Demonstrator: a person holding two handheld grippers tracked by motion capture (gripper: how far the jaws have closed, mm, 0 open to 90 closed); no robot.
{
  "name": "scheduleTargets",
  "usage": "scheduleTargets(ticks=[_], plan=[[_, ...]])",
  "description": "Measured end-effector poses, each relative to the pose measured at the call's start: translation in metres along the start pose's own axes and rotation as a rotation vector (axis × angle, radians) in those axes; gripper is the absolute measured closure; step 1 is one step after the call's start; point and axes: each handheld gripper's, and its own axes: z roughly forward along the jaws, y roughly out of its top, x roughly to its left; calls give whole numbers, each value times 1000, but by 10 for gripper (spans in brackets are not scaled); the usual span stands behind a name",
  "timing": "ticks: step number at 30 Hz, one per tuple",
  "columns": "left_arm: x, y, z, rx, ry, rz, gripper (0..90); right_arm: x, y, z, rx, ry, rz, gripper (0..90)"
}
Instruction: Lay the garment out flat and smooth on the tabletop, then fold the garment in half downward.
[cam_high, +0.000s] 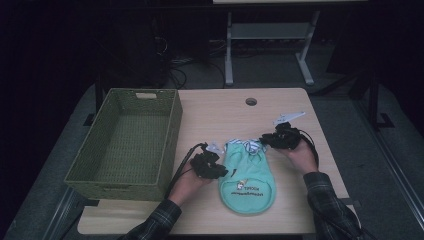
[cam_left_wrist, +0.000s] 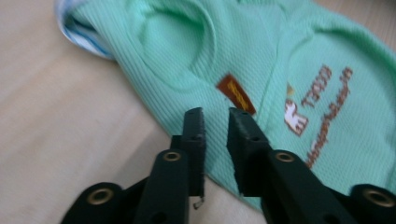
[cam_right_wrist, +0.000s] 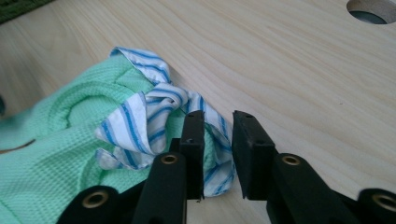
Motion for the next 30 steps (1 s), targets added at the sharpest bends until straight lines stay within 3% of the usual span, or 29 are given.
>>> scheduleTargets(ticks=[8,15,24,30], plan=[[17,18,-4,-21,7,-18,594,0,2,-3,3,22,23,647],[37,38,-4,-31,52,7,519,-3,3,-4,6,20,29,623],[60,58,6,-33,91,27,471,-7,-1,2,21,28,59,612],[72,65,18,-25,98,22,458,-9,-5,10,21,34,54,611]])
